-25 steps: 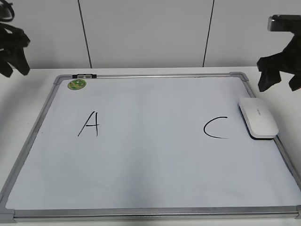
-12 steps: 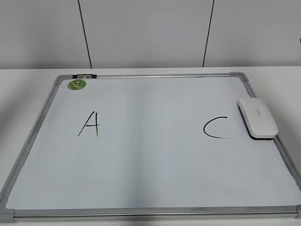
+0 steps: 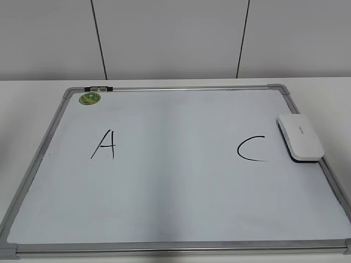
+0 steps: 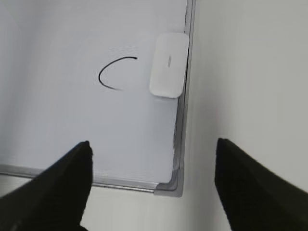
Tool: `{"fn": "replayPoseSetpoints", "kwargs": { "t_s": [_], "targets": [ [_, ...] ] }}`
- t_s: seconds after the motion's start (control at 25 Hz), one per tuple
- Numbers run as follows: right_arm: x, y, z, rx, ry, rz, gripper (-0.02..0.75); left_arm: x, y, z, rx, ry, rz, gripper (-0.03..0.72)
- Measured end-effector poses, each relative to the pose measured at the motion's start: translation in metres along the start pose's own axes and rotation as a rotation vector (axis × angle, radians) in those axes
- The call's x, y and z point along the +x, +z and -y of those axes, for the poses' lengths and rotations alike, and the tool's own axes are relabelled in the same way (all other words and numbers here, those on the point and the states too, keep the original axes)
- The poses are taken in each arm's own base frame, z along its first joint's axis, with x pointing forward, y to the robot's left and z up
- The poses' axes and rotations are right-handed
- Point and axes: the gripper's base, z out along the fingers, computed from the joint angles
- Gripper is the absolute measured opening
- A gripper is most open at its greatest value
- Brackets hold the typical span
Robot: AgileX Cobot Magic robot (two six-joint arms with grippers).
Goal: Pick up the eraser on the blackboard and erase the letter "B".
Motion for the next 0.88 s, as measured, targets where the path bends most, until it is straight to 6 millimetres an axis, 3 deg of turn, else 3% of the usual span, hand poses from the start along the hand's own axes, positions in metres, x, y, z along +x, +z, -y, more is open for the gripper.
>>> {"fn": "replayPoseSetpoints", "kwargs": {
  "t_s": [0.32, 0.56, 0.76, 0.88],
  "targets": [
    [0.095, -0.036, -0.013, -0.011, 0.014, 0.126, 0.587, 0.105, -0.031, 0.009, 0.007, 0.005, 0.077, 0.374],
    [0.16, -0.053, -0.014, 0.063, 0.008, 0.21, 0.587, 0.169, -0.035, 0.012, 0.01, 0.009, 0.158, 0.374],
    [0.19, -0.058, -0.008, 0.173, -0.002, 0.284, 0.587, 0.203, -0.028, 0.013, 0.009, 0.006, 0.203, 0.374],
    [0.197, -0.049, -0.007, 0.176, 0.01, 0.259, 0.587, 0.215, -0.018, 0.011, 0.001, 0.004, 0.191, 0.374]
  ]
}}
